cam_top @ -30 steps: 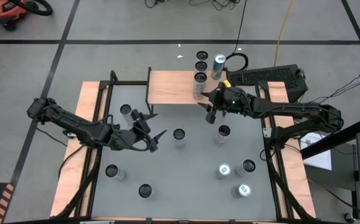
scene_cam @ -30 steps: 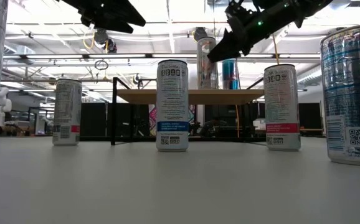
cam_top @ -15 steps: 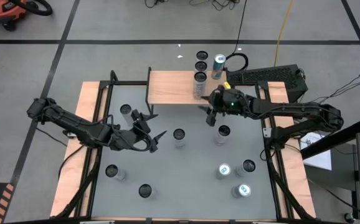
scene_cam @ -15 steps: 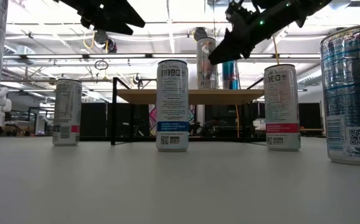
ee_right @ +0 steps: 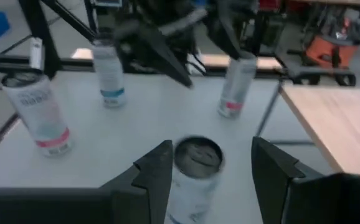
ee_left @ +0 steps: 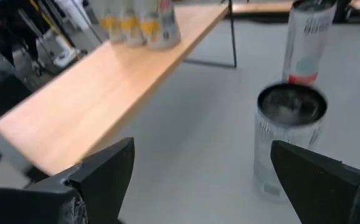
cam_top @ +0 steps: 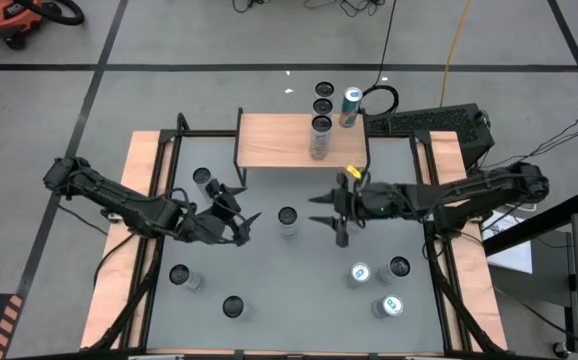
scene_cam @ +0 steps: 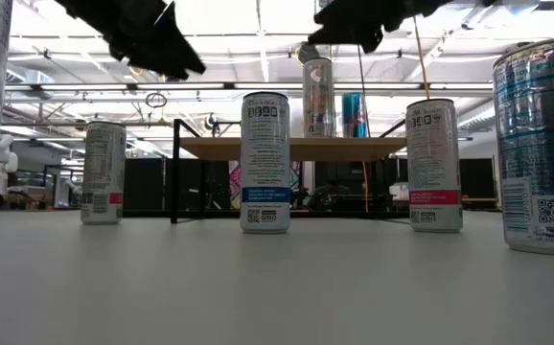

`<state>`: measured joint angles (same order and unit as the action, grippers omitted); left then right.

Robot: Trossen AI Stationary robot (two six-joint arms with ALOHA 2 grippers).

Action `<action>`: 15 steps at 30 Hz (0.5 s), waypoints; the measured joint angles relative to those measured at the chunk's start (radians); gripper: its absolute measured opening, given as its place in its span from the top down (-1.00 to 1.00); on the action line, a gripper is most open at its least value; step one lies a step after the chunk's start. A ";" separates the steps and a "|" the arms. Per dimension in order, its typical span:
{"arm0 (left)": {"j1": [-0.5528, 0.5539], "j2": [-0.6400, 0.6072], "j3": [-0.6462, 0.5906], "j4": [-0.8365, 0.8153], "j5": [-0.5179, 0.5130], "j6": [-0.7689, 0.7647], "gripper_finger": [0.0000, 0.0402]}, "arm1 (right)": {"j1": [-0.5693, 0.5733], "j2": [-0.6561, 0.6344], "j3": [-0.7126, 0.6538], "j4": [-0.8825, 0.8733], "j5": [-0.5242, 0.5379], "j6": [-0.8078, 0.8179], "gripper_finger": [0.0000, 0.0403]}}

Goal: Place canned beverage on shelf
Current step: Put the top left white pink soda can on the shelf

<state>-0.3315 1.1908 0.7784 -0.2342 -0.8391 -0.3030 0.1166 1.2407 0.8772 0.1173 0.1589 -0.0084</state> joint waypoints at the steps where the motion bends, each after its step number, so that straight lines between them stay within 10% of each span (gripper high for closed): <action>1: -0.004 0.000 0.000 -0.027 0.000 -0.024 -0.84 | 0.020 0.005 0.000 0.004 0.011 -0.006 0.25; 15: -0.117 -0.025 0.016 -0.331 0.088 -0.293 -0.84 | 0.131 0.184 0.000 0.290 0.053 -0.046 0.25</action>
<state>-0.4490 1.1658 0.7946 -0.5649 -0.7511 -0.5963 0.2478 1.4248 0.8768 0.4077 0.2119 -0.0542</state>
